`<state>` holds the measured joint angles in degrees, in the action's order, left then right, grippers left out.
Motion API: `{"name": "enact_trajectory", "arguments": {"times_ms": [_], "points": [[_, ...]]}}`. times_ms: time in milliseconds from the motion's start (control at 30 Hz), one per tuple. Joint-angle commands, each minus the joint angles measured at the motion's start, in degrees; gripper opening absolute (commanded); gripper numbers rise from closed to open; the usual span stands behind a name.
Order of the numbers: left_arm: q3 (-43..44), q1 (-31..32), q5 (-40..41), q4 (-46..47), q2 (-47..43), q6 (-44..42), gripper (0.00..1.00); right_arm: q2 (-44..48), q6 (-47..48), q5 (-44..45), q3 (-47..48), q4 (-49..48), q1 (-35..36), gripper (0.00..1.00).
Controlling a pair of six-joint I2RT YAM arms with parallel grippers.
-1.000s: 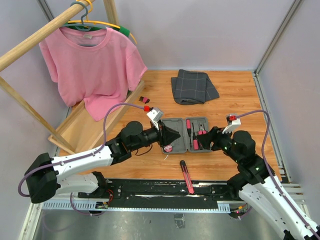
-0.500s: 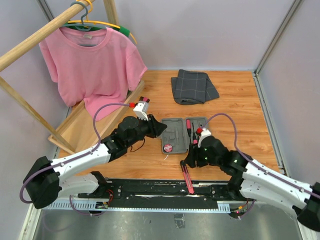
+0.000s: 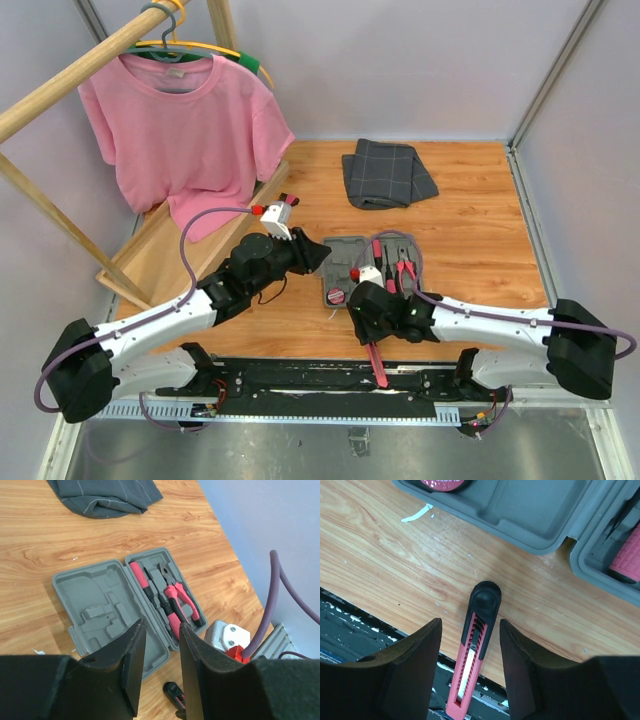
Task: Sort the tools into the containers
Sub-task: Pick up the utility knife at the center of the board.
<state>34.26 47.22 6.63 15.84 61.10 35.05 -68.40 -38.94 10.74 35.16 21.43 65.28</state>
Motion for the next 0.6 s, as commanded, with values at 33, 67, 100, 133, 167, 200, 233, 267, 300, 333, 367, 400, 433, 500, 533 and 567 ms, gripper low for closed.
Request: {"name": "enact_trajectory", "arguments": {"times_ms": [33,67,100,133,167,200,233,267,300,333,367,400,433,500,533,567], "points": [[-0.5,-0.5,1.5,-0.4,-1.4,0.1,0.37,-3.3,0.4,1.9,2.1,-0.3,0.9,0.5],[-0.5,-0.5,1.6,-0.4,-1.6,0.2,0.37,-4.0,0.3,2.1,2.2,0.0,0.9,0.5],[-0.7,-0.5,1.7,-0.4,-1.7,0.2,0.37,-4.5,0.2,2.4,2.3,0.3,1.0,0.49],[-0.7,-0.5,1.7,-0.4,-1.8,0.3,0.37,-5.1,0.2,2.6,2.4,0.5,1.0,0.48],[-0.8,-0.5,1.8,-0.4,-1.9,0.4,0.37,-5.6,0.2,2.9,2.4,0.7,1.0,0.48],[-0.9,-0.5,1.8,-0.4,-2.0,0.4,0.37,-6.4,0.2,3.1,2.5,0.9,1.1,0.47],[-1.0,-0.5,1.9,-0.4,-2.2,0.5,0.37,-6.9,0.2,3.2,2.5,1.1,1.1,0.46],[-1.0,-0.5,1.9,-0.4,-2.2,0.5,0.38,-7.4,0.2,3.1,2.5,1.0,1.1,0.45],[-1.0,-0.5,2.0,-0.4,-2.2,0.5,0.38,-7.9,0.2,2.8,2.5,0.8,1.1,0.43],[-1.0,-0.5,2.1,-0.4,-2.2,0.5,0.38,-8.3,0.2,2.6,2.5,0.7,1.1,0.4],[-1.0,-0.5,2.0,-0.4,-2.2,0.5,0.38,-8.7,0.2,2.5,2.6,0.5,1.1,0.37],[-1.0,-0.5,2.1,-0.4,-2.3,0.5,0.38,-8.9,0.3,2.5,2.7,0.4,1.2,0.33],[-0.9,-0.5,2.1,-0.5,-2.3,0.4,0.38,-9.0,0.5,2.6,2.8,0.4,1.2,0.29],[-0.9,-0.5,2.3,-0.6,-2.4,0.3,0.38,-8.6,0.7,3.6,3.0,0.9,1.2,0.21],[-0.9,-0.6,2.4,-0.7,-2.5,0.2,0.38,-7.9,0.8,4.0,3.1,1.3,1.1,0.17],[-0.9,-0.6,2.4,-0.8,-2.6,0.1,0.38,-6.7,0.8,4.7,3.1,1.4,1.2,0.14]]}}
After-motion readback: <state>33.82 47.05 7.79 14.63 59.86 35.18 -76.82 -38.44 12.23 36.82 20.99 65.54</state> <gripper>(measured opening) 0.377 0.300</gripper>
